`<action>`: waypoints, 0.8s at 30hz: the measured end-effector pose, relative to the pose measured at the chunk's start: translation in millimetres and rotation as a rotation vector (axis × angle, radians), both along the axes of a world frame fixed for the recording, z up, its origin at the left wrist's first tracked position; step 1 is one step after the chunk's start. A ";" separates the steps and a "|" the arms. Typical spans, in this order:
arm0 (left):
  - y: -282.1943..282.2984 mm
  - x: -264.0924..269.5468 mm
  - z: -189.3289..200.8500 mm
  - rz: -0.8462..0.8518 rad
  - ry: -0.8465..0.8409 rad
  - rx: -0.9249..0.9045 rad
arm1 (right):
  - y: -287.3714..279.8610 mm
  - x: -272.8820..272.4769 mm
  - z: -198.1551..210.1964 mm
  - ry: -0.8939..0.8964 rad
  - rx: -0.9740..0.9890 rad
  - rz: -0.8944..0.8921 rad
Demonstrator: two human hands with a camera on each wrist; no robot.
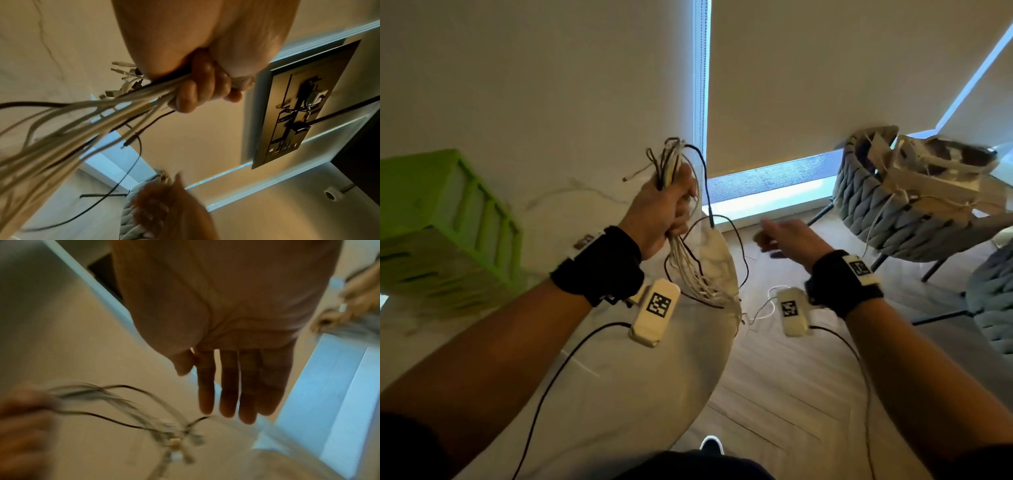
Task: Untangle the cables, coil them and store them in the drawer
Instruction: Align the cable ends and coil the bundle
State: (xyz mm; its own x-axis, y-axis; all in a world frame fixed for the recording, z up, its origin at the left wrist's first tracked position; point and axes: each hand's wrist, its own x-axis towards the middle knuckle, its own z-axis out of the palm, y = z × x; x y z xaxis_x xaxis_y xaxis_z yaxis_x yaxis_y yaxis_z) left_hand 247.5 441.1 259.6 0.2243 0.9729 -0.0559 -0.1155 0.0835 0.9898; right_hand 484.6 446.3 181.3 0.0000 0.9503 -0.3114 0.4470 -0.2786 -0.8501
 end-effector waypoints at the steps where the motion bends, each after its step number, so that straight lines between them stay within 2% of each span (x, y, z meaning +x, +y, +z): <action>1: -1.7 4.0 -4.6 -0.024 0.002 -0.014 | -3.9 -20.1 15.3 0.167 -0.006 0.015; 5: -10.7 11.7 -17.2 -0.137 0.054 -0.068 | -2.4 -75.3 43.6 0.599 -0.135 0.183; 8: -23.2 10.8 -29.0 -0.208 0.097 -0.147 | 5.9 -93.7 55.2 0.810 -0.236 0.193; 11: -35.7 5.9 -39.5 -0.222 0.119 -0.227 | 7.3 -107.8 64.9 0.900 -0.320 0.079; 14: -49.9 0.7 -53.0 -0.281 0.136 -0.231 | 18.1 -115.2 69.1 1.046 -0.372 -0.133; 17: -64.9 -3.7 -65.2 -0.367 0.226 -0.267 | 32.6 -112.0 71.6 1.023 -0.305 -0.242; 19: -60.0 -16.8 -67.6 -0.386 0.436 -0.191 | 33.4 -110.7 70.3 0.948 -0.222 -0.231; 21: -46.8 -39.3 -63.6 -0.445 0.643 -0.079 | 27.7 -112.8 72.2 0.833 -0.190 -0.126; 22: -39.8 -51.5 -57.9 -0.444 0.674 -0.052 | 24.6 -115.0 74.8 0.775 -0.197 -0.054; 24: -23.3 -70.6 -41.0 -0.298 0.525 -0.032 | 20.8 -118.5 80.4 0.676 -0.225 0.074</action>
